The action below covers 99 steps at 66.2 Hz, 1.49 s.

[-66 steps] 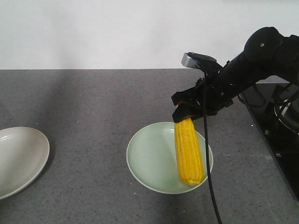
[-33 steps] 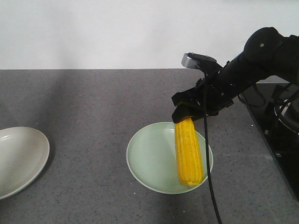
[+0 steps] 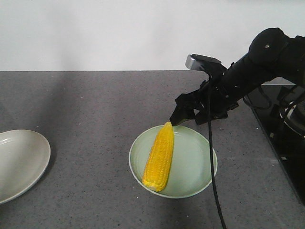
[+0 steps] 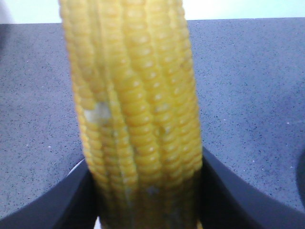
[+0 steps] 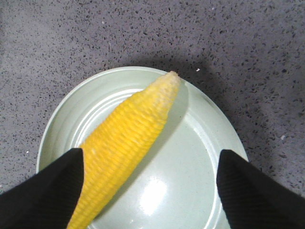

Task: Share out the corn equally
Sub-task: 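Open the right gripper and raise it off the plate, then lower the left gripper's corn cob onto the white plate and open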

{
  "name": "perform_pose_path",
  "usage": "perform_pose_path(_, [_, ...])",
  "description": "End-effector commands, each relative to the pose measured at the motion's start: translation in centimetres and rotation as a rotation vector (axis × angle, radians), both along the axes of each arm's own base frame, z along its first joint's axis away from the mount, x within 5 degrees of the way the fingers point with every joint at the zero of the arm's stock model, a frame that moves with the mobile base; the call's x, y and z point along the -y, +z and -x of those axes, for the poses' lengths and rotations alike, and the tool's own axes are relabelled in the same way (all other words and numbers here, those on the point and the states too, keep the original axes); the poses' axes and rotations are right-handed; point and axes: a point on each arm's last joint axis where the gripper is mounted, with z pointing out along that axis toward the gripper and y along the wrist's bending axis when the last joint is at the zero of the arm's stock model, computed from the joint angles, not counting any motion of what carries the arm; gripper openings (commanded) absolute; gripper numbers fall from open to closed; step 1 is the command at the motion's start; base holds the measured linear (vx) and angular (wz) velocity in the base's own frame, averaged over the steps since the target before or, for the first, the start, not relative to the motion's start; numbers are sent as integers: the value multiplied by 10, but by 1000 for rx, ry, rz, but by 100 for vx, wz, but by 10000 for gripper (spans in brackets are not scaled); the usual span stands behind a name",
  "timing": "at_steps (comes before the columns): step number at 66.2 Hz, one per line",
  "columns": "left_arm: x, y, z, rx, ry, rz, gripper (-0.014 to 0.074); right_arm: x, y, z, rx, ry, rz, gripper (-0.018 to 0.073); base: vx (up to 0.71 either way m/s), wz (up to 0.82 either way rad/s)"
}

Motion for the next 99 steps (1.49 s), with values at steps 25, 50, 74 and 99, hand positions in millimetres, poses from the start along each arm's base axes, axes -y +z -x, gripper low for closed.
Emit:
perform_pose_path(25, [-1, 15, 5, 93, -4, 13, 2, 8, 51, 10, 207, -32, 1, 561, 0, 0])
perform_pose_path(50, [-2, 15, 5, 90, -3, 13, 2, 34, 82, 63, 394, -128, 81, 559, 0, 0])
perform_pose_path(74, [-3, 12, 7, 55, 5, 3, 2, 64, 96, 144, 569, -241, 126, 559, 0, 0])
perform_pose_path(99, [-3, -41, 5, -159, 19, -47, 2, 71, 105, 162, 610, -267, 139, 559, 0, 0])
